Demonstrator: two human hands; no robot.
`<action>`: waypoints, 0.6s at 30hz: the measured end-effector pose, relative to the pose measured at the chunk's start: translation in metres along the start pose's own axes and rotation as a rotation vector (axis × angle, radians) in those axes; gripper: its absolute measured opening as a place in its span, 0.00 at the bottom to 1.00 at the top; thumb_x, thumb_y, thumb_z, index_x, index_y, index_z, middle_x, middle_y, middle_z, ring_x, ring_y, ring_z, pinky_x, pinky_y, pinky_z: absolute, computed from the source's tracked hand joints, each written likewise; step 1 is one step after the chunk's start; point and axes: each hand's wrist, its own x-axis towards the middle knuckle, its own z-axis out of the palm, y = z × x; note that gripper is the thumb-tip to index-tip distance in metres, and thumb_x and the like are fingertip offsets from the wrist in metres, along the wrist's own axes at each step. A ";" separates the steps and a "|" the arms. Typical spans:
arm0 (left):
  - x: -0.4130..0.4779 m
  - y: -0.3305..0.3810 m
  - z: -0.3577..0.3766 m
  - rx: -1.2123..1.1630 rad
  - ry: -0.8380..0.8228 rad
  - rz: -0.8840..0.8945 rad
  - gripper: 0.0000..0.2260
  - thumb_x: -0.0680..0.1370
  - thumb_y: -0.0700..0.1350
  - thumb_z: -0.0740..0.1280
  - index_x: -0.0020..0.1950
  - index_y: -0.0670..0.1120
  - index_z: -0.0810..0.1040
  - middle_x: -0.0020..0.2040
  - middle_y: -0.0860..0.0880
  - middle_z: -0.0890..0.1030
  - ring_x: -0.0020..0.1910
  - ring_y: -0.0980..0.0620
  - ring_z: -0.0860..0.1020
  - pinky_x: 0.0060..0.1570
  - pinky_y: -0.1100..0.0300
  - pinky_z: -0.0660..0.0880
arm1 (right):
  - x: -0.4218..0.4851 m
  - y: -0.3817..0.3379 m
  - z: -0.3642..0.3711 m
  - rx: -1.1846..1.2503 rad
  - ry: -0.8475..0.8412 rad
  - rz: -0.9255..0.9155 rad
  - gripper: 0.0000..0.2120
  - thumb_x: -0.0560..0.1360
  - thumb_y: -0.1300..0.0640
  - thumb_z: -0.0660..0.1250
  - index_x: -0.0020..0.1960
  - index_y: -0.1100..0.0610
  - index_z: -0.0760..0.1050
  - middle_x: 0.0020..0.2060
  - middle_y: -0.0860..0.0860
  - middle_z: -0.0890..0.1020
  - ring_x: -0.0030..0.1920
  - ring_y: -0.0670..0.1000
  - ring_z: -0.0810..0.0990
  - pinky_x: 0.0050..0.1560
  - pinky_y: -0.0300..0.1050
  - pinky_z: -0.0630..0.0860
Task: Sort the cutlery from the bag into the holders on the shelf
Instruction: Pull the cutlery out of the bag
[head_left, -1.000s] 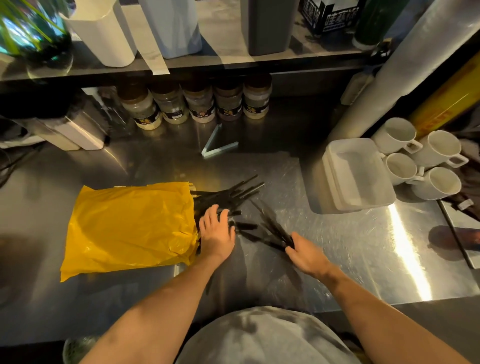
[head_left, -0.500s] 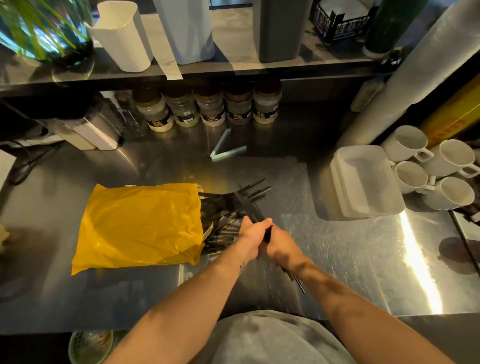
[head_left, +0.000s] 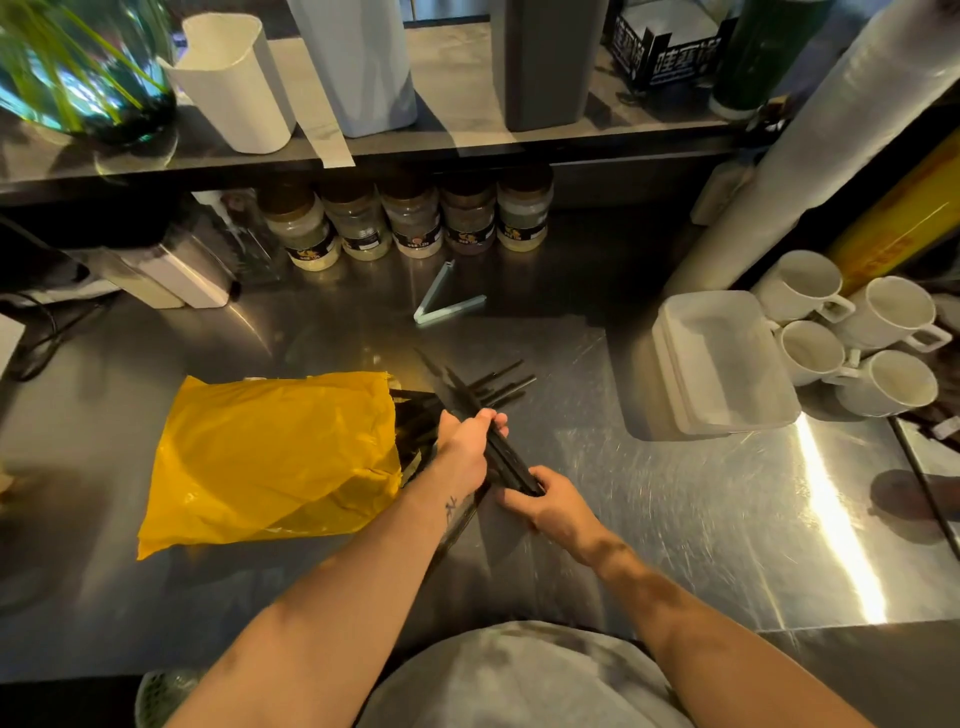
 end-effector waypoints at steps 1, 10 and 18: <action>0.002 0.003 -0.002 -0.014 0.016 -0.017 0.14 0.81 0.32 0.64 0.65 0.41 0.70 0.45 0.41 0.80 0.40 0.48 0.82 0.50 0.50 0.83 | -0.003 0.001 -0.001 0.067 -0.004 0.026 0.14 0.78 0.48 0.71 0.53 0.58 0.77 0.39 0.53 0.80 0.34 0.47 0.77 0.32 0.40 0.74; -0.002 -0.006 -0.009 -0.014 0.059 -0.044 0.28 0.80 0.36 0.68 0.78 0.45 0.63 0.50 0.42 0.83 0.48 0.47 0.85 0.54 0.49 0.83 | 0.005 -0.002 0.015 0.773 0.268 0.380 0.31 0.86 0.40 0.46 0.55 0.64 0.76 0.46 0.62 0.81 0.42 0.57 0.79 0.42 0.50 0.80; -0.021 -0.018 0.001 0.004 -0.031 -0.017 0.10 0.82 0.36 0.66 0.61 0.45 0.73 0.44 0.43 0.80 0.41 0.49 0.81 0.50 0.52 0.82 | 0.008 -0.030 0.029 0.962 0.203 0.298 0.33 0.85 0.37 0.45 0.62 0.63 0.76 0.55 0.64 0.84 0.51 0.59 0.83 0.52 0.52 0.80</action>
